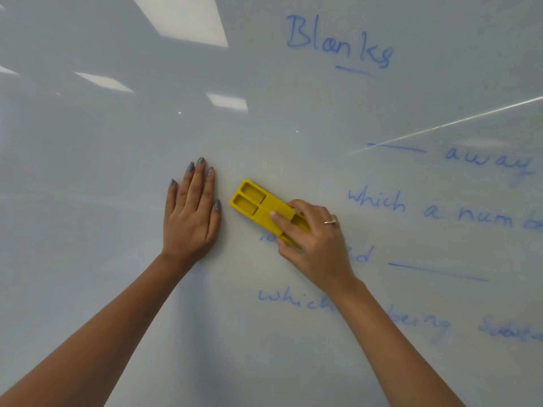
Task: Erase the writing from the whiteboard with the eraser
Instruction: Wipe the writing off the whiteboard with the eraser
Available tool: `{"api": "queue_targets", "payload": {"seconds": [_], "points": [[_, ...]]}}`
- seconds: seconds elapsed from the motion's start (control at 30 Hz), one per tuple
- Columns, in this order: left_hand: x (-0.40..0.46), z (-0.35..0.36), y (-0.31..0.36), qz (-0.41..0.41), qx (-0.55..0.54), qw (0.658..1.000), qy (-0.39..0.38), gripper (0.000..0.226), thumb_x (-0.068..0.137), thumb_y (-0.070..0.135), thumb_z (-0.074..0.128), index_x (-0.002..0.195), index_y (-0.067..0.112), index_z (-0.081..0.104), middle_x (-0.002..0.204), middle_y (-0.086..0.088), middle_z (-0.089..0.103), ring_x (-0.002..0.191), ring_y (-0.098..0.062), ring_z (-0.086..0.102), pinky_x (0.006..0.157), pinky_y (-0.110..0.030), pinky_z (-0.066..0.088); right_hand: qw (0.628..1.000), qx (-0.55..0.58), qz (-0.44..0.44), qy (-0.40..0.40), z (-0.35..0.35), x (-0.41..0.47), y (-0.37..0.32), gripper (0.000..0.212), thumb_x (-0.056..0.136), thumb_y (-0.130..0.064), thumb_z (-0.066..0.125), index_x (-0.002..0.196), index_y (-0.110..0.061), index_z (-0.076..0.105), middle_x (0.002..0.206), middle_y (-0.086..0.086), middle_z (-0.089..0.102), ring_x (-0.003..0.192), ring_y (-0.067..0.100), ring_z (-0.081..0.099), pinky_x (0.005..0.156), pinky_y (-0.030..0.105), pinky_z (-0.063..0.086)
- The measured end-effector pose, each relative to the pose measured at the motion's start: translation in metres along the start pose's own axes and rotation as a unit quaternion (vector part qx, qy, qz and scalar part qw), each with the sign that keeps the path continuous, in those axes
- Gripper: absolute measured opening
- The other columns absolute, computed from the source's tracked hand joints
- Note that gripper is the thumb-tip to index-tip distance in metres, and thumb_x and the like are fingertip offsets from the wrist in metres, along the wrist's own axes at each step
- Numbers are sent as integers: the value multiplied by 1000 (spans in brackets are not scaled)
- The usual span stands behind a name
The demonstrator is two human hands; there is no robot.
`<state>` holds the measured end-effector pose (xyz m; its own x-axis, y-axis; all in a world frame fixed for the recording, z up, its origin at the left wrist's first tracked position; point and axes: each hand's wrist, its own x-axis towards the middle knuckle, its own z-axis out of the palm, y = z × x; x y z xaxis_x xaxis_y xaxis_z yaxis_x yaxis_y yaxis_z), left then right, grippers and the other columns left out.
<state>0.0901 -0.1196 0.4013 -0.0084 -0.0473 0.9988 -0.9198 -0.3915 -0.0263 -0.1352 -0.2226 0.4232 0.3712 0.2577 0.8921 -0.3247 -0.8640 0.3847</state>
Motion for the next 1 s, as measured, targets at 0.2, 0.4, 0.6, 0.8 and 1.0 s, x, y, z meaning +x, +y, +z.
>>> {"api": "queue_targets", "payload": {"seconds": [0.2,0.4,0.6,0.8,1.0], "points": [[0,1,1,-2,-2,1000,1,55,101,23,32,153,4,28,161,-14,22,151,-27,18,121,-49,17,984,-20,138,114,-23,10,45,44,74,-13,71,118,-17,68,113,16,61,86,37,57,77,45,49],[0,-1,1,-7,-12,1000,-3,55,102,24,31,152,3,30,161,-14,23,150,-27,19,121,-50,17,988,21,116,104,-4,41,12,44,75,-13,73,118,-16,68,114,16,61,85,36,56,77,42,50],[0,-2,1,-3,-15,1000,-7,55,101,23,32,152,3,31,160,-16,24,150,-29,21,120,-50,19,999,16,36,8,6,4,-6,46,75,-21,72,120,-25,66,118,8,62,93,30,59,75,39,47],[-7,-6,1,5,-14,1000,-18,53,102,21,34,152,2,31,160,-16,23,150,-30,20,121,-51,17,986,-26,132,100,-4,-17,13,43,75,-13,74,118,-17,68,116,15,62,93,33,59,81,42,49],[-46,-5,5,25,0,999,-22,52,101,20,36,149,1,36,158,-17,29,147,-32,26,119,-53,22,991,-13,105,79,6,-19,-7,40,81,-16,71,121,-16,66,116,17,62,91,37,60,80,43,49]]}}
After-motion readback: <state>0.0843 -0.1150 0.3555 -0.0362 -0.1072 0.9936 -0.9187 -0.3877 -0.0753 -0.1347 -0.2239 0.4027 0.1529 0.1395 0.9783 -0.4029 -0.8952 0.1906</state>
